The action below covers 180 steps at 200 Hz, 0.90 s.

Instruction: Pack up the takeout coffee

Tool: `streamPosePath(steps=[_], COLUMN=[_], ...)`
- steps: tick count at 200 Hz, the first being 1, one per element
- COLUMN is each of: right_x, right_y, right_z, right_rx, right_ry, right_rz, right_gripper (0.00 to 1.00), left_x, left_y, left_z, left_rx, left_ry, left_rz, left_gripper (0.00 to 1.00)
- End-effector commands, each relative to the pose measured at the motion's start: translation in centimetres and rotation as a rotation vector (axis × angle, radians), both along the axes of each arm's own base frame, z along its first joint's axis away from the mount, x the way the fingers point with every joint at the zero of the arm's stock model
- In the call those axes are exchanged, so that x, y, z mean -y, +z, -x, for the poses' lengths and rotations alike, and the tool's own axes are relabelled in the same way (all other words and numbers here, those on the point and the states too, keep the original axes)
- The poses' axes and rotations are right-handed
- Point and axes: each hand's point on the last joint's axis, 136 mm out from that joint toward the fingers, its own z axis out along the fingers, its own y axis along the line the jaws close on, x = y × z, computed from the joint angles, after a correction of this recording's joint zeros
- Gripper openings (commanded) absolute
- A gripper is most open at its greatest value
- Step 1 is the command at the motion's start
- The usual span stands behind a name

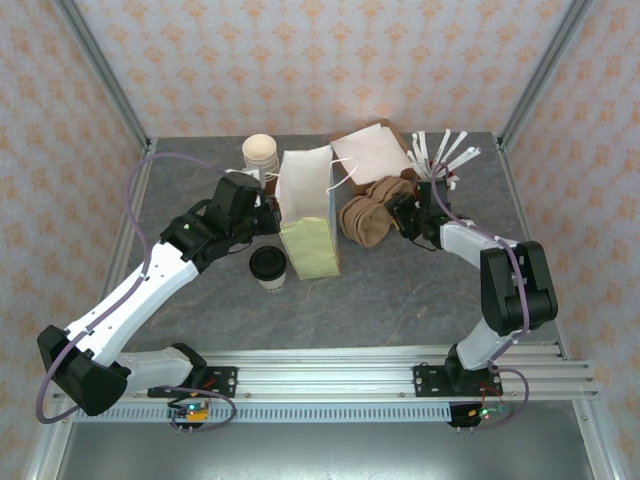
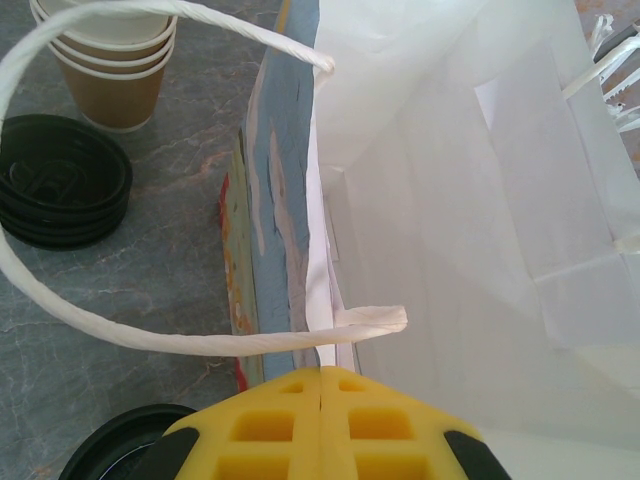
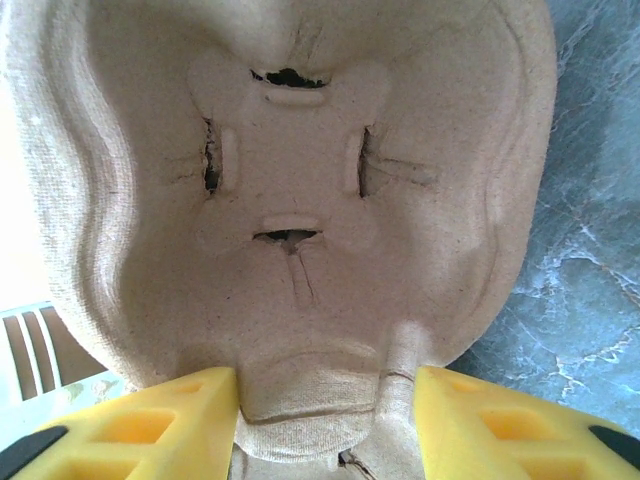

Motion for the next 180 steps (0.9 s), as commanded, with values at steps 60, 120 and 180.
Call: streamPosePath(steps=[60,120,180], right_x=[-0.47,-0.71,-0.56], right_y=[-0.53,-0.92,-0.67], right_z=[-0.49,-0.63,-0.93], right_rx=[0.014,0.021,0.044], right_ry=[-0.002,-0.011,-0.024], right_rz=[-0.033,-0.066,-0.068], right_gripper=[0.47,0.46,0.39], left_x=[-0.77,-0.77,-0.84], left_y=[-0.25,-0.33,-0.33], left_z=[0.27,0.33,0.34], left_rx=[-0.002,-0.004,-0.003], left_ry=[0.008,0.006,0.007], left_rz=[-0.024,-0.025,-0.026], left_gripper=[0.00,0.00,0.00])
